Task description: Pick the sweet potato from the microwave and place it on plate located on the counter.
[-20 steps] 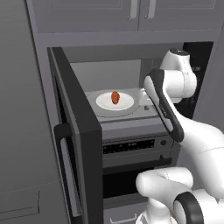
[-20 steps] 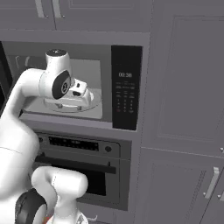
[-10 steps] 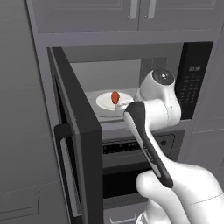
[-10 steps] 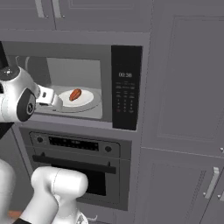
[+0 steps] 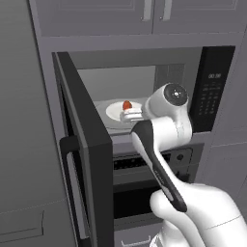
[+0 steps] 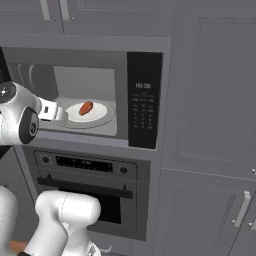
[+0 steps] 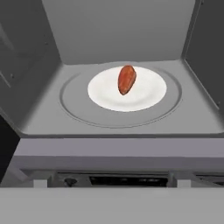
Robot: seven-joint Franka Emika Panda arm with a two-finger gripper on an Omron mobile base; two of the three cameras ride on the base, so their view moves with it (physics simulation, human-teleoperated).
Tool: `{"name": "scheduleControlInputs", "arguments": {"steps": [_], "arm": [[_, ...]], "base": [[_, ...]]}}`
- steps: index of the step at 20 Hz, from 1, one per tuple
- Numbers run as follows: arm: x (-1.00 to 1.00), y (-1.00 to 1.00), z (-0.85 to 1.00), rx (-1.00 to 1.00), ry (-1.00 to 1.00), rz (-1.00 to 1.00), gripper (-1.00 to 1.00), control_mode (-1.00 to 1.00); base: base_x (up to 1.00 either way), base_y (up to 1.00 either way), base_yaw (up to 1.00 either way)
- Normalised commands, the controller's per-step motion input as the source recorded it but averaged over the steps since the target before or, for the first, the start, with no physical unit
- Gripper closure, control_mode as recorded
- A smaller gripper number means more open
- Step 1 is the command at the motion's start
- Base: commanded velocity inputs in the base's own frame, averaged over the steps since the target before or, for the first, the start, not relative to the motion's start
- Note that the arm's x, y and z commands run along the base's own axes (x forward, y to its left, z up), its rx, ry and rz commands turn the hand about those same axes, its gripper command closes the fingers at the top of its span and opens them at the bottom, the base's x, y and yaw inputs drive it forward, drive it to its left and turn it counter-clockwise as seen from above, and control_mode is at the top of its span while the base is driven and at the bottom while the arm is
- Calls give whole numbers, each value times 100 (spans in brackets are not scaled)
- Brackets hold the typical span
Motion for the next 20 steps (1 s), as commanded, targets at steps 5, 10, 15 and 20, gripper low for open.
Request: {"name": "scheduleControlInputs", "arguments": {"steps": [5,10,15,20], "arm": [[35,-22,12,5,0,3,-100,-100],[49,-1,0,0,0,0,-100,-100],[41,0,-21,0,0,0,-100,-100],[41,0,-31,0,0,0,-100,-100]], "base": [[0,0,0],[0,0,0],[0,0,0],[0,0,0]]}}
